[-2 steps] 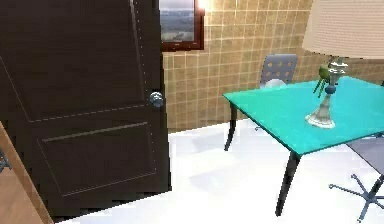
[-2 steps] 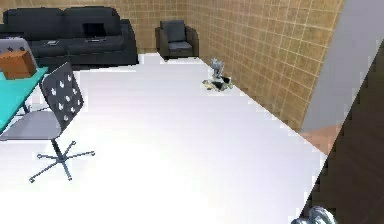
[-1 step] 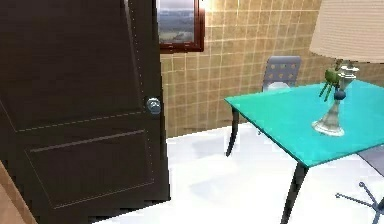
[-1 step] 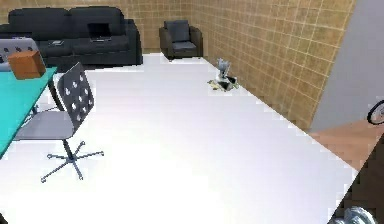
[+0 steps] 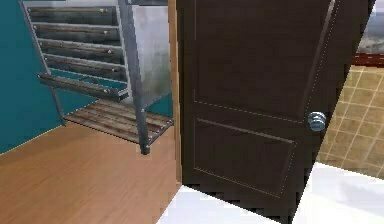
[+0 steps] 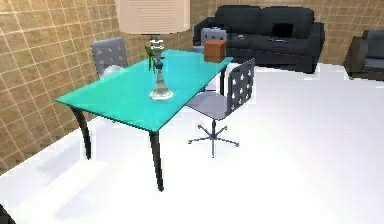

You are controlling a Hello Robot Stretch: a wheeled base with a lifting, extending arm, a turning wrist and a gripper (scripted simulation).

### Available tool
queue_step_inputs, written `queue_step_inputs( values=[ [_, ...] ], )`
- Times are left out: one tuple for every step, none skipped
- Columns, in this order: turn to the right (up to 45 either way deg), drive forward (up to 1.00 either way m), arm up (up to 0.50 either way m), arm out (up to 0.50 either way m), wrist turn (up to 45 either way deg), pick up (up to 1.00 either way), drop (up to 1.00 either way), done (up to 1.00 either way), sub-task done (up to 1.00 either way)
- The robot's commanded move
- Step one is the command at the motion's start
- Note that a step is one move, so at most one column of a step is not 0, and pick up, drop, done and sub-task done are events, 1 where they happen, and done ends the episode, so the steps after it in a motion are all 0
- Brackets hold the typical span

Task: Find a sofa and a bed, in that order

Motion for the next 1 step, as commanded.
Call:
queue_step_inputs(
  values=[
    [-18.0, 0.00, 0.00, 0.00, 0.0, 0.00, 0.00, 0.00, 0.00]
  ],
)
